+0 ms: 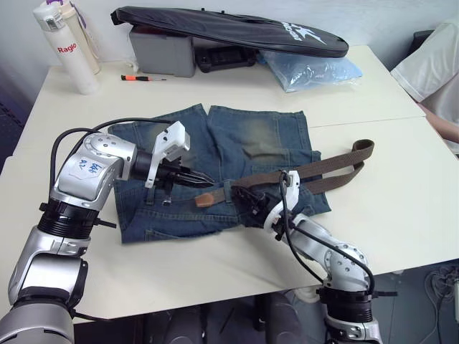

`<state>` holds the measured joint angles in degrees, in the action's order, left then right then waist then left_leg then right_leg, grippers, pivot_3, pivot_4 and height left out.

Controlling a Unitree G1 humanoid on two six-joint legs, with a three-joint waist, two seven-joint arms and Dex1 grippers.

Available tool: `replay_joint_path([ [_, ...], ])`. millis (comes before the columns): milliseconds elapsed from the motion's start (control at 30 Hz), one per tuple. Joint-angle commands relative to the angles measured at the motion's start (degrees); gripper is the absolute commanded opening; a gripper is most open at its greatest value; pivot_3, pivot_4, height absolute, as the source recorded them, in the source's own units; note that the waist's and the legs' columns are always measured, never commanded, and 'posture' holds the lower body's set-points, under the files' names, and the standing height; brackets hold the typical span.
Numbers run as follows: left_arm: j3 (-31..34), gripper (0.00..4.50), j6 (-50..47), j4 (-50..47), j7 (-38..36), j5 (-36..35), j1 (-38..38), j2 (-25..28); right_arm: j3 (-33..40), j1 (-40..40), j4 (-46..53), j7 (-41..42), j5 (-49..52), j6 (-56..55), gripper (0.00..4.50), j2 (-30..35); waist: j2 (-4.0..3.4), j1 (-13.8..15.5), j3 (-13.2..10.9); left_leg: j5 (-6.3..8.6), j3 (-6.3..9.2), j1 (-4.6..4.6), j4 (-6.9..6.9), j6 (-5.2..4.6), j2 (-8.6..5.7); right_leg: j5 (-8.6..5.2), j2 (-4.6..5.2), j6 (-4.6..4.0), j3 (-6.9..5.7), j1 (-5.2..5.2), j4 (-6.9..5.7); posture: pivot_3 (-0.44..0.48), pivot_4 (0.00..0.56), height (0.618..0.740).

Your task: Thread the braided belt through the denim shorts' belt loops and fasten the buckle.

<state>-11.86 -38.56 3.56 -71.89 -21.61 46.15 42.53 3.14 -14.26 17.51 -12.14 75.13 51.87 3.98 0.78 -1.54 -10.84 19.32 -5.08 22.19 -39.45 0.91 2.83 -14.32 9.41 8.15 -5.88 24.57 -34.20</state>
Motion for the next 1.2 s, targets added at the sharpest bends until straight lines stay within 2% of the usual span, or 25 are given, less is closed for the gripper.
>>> replay_joint_path([
  [33, 0.35, 0.0, 3.42, -0.34, -1.66, 0.97, 0.07, 0.54, 3.13, 0.52, 7.27, -0.95, 6.58, 2.74, 3.33, 5.96, 0.0, 0.05, 0.0, 0.0, 0.0, 0.0, 0.0, 0.0, 0.0, 0.0, 0.0, 0.0, 0.0, 0.0, 0.01, 0.0, 0.15, 0.74],
  [100, 0.63, 0.0, 5.79, -0.76, -3.18, 0.96, -0.61, 0.75, 4.13, 0.05, 10.04, -0.17, 7.44, 3.96, 4.29, 11.26, 0.0, 0.18, 0.0, 0.0, 0.0, 0.01, 0.0, -0.01, 0.0, 0.0, 0.0, 0.0, -0.01, 0.0, 0.02, 0.0, 0.15, 0.74],
  [133, 0.84, 0.0, 6.82, -0.96, -3.87, 0.85, -0.89, 0.76, 4.25, -0.3, 11.02, 0.53, 6.92, 4.3, 4.41, 13.55, 0.0, 0.22, 0.0, 0.0, 0.0, 0.02, 0.0, -0.01, 0.0, 0.0, 0.0, 0.0, -0.01, 0.0, 0.04, 0.0, 0.15, 0.74],
  [267, 1.81, 0.0, 9.99, -3.23, -7.08, -0.8, -2.15, 0.51, 7.02, -2.73, 16.03, 11.17, 6.6, 7.66, 4.41, 28.85, -0.04, 0.44, -0.03, 0.02, -0.03, 0.03, 0.0, -0.04, 0.0, 0.0, 0.01, 0.0, 0.01, 0.01, 0.05, 0.0, 0.15, 0.74],
  [433, -1.11, 0.0, 17.3, -0.65, -6.67, 4.67, -2.18, -0.07, 3.69, -4.66, 17.99, 26.49, -3.91, 10.79, 4.41, 48.44, -0.02, 1.34, -0.02, 0.04, -0.06, 0.02, -0.02, -0.07, 0.0, 0.0, 0.0, 0.0, 0.01, 0.0, 0.08, 0.0, 0.15, 0.74],
  [500, -2.75, 0.0, 21.07, 0.03, -7.32, 7.38, -2.8, 0.17, 1.88, -5.08, 18.2, 30.05, -7.19, 10.96, 4.41, 52.58, -0.02, 1.76, -0.01, 0.04, -0.05, 0.02, -0.04, -0.08, 0.0, 0.01, 0.0, 0.0, -0.01, -0.01, 0.09, 0.0, 0.15, 0.74],
  [700, -3.38, 0.0, 24.33, 1.61, -6.49, 9.69, -3.14, -1.21, 1.03, -4.81, 17.79, 32.91, -12.08, 10.35, 4.41, 53.54, -0.01, 2.66, -0.02, 0.06, -0.06, 0.12, -0.19, -0.11, 0.0, 0.08, 0.01, 0.03, -0.01, -0.01, 0.15, 0.0, 0.15, 0.74],
  [833, -2.44, 1.34, 25.77, 2.89, -4.34, 10.98, -2.38, -2.01, 1.31, -4.51, 17.91, 32.85, -13.35, 10.53, 4.5, 52.55, -0.01, 2.99, -0.02, 0.09, -0.06, 0.19, -0.36, -0.16, 0.0, 0.16, 0.01, 0.05, -0.01, -0.02, 0.16, 0.0, 0.15, 0.74],
  [900, -2.81, 2.3, 27.22, 3.21, -4.51, 11.65, -2.64, -1.89, 1.29, -4.55, 17.97, 33.01, -13.86, 10.85, 4.5, 52.39, 0.0, 3.08, -0.02, 0.1, -0.05, 0.21, -0.43, -0.17, 0.0, 0.19, 0.01, 0.05, -0.02, -0.03, 0.16, 0.0, 0.15, 0.74],
  [933, -3.06, 2.65, 27.88, 3.37, -4.74, 11.91, -2.9, -1.89, 1.32, -4.58, 17.97, 33.08, -14.07, 10.98, 4.5, 52.26, 0.0, 3.07, -0.02, 0.1, -0.05, 0.22, -0.46, -0.18, 0.0, 0.2, 0.01, 0.05, -0.02, -0.03, 0.16, 0.0, 0.15, 0.74],
  [1200, -5.24, 2.65, 37.67, 7.23, -1.53, 18.52, -3.58, -3.86, 2.24, -4.46, 17.53, 31.92, -16.38, 11.48, 4.5, 51.11, 0.0, 3.04, -0.02, 0.12, -0.06, 0.24, -0.5, -0.21, 0.0, 0.23, 0.01, 0.07, -0.02, -0.04, 0.18, 0.0, 0.15, 0.74],
])
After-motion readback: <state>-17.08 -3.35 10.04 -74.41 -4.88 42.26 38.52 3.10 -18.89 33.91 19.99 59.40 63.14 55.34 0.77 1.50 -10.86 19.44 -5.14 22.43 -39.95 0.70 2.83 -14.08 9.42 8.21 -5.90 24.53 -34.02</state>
